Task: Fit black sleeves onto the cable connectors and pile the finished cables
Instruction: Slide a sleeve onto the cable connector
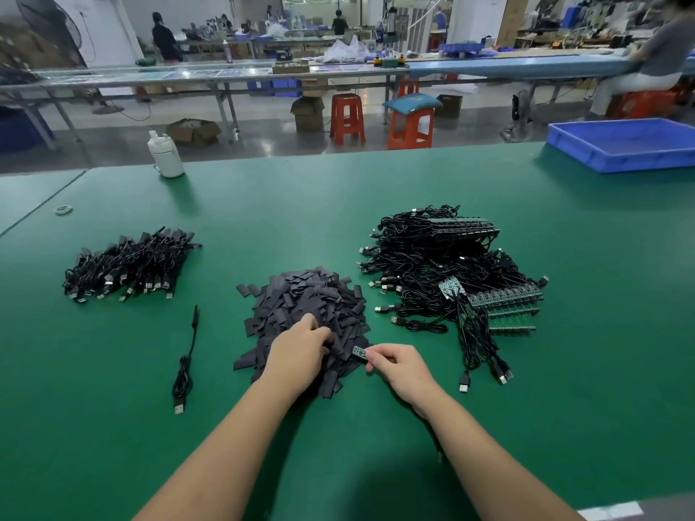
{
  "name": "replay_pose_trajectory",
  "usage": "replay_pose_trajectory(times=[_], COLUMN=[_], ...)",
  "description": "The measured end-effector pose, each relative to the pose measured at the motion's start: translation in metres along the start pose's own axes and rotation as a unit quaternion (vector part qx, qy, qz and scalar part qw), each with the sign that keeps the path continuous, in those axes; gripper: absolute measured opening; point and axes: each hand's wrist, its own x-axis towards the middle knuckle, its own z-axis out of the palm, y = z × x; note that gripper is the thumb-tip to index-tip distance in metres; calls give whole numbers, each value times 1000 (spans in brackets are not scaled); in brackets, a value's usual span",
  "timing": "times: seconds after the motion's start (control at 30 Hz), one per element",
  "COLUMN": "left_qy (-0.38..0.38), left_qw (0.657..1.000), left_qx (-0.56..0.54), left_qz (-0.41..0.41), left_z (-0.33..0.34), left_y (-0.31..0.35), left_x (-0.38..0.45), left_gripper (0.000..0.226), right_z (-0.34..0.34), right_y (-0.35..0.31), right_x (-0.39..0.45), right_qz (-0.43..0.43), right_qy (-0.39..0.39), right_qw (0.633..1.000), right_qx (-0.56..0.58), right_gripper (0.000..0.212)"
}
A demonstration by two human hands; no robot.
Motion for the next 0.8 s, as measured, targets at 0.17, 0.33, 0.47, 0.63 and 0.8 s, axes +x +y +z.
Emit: replay_pose_trajectory(times=[0.17, 0.33, 0.47, 0.63, 0.8], left_qy=[34, -3, -44, -26, 31], left_qw=[996, 946, 899, 940, 957], left_qx=[-86, -317, -426, -335, -286], left_qz=[4, -65, -91, -58, -21], left_z=[-9, -20, -12, 2, 2], left_y=[-1, 9, 17, 19, 21], left_x=[-3, -9, -23, -40, -44], left_gripper=[8, 11, 19, 29, 26], right_z=[-4, -11, -12, -13, -15], right_y=[4, 4, 2, 4, 4], right_x=[-1, 1, 2, -1, 0], right_qz=[14, 32, 25, 16, 26], right_qy=[-39, -78, -102, -118, -132], right_qw=[997, 992, 991, 990, 988], right_qx=[69, 95, 79, 81, 71], right_gripper=[17, 18, 22, 23, 31])
